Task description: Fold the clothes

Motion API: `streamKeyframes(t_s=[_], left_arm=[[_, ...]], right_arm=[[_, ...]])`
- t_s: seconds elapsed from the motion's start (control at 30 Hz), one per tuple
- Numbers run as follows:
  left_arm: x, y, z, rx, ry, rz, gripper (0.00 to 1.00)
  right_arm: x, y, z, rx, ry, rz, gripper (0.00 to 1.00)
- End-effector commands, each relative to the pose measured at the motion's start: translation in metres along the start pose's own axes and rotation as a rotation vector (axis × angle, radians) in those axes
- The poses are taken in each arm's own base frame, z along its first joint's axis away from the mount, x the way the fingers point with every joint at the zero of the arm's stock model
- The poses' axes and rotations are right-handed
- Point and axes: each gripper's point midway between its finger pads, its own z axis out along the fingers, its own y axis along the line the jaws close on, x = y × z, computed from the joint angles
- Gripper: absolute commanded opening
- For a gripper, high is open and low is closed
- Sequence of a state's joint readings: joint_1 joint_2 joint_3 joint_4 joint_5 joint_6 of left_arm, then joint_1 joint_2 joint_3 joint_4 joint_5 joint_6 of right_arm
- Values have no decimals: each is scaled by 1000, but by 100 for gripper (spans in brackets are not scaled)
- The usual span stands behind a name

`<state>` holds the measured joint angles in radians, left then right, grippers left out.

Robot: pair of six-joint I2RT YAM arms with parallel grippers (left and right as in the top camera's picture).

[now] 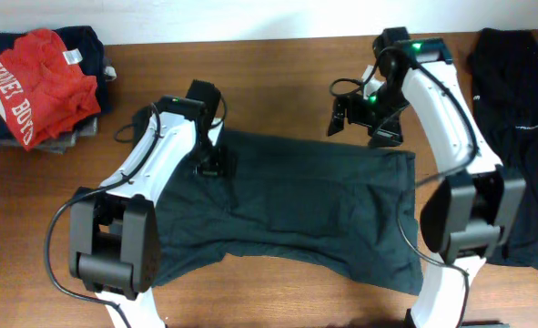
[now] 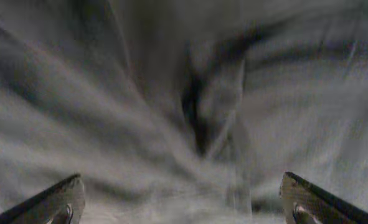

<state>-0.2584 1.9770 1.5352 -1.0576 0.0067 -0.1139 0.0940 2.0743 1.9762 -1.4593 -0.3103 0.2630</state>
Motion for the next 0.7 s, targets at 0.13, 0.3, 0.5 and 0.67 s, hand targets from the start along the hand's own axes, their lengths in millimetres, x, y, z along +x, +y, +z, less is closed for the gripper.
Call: streamKeyframes(t_s=[0.13,0.3,0.5,0.67], left_arm=[[-52,36,-10,12,-201,-105,29],[-63,47,-7,8,-235,-124,9],[-66,67,20,-16,-208,-153,1],[-59,81,55,-22,-139,-181,1]], right_arm=[[1,-29,2,161,-37,-6,16],[-6,-33,22,157,-53,9,7],[-11,-49,57,157,-52,22,6],[-11,-72,70,169,-53,81,4]])
